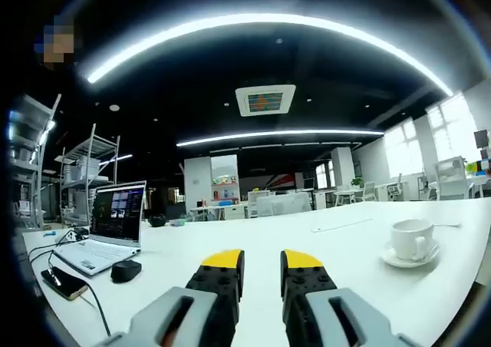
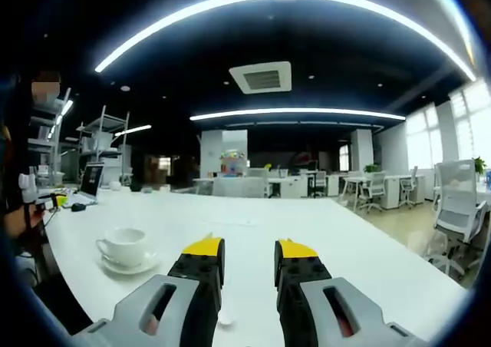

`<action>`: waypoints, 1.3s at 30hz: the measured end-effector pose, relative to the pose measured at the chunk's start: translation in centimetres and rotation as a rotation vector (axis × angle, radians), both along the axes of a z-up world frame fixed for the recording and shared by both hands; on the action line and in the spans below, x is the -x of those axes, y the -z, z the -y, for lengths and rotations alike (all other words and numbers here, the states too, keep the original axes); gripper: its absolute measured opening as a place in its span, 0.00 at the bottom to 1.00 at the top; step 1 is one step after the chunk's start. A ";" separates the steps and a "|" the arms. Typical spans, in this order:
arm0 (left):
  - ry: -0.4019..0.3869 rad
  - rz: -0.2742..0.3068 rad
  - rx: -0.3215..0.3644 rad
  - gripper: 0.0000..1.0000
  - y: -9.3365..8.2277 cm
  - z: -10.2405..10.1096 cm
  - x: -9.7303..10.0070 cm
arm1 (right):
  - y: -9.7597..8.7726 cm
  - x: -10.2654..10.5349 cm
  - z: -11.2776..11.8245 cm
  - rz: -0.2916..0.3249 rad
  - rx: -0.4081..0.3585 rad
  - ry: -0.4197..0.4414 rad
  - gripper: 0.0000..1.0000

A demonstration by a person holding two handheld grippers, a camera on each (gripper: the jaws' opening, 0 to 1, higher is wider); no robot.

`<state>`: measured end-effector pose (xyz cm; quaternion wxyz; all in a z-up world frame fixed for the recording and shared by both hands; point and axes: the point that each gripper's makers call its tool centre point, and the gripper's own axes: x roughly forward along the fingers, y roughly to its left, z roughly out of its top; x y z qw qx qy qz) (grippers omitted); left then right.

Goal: Tidy tabletop coffee trays, cups and spoons，present forward

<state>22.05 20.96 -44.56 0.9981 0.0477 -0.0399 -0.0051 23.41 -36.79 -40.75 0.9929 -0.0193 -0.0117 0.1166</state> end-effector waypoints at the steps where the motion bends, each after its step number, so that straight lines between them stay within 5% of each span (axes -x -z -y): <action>1: 0.005 -0.004 0.004 0.21 0.1 0.1 0.0 | -0.1 -0.1 -0.1 -0.005 0.007 -0.005 0.27; 22: 0.132 -0.057 -0.051 0.22 0.8 0.9 0.5 | -4.2 -4.0 -4.8 -0.129 0.038 -0.165 0.27; 28: 0.151 -0.071 -0.059 0.23 1.2 0.3 0.3 | -2.2 -5.7 -5.2 -0.268 0.083 -0.186 0.27; 39: 0.224 -0.084 -0.052 0.24 1.3 2.3 0.8 | 5.3 -9.1 -5.9 -0.570 0.221 -0.213 0.27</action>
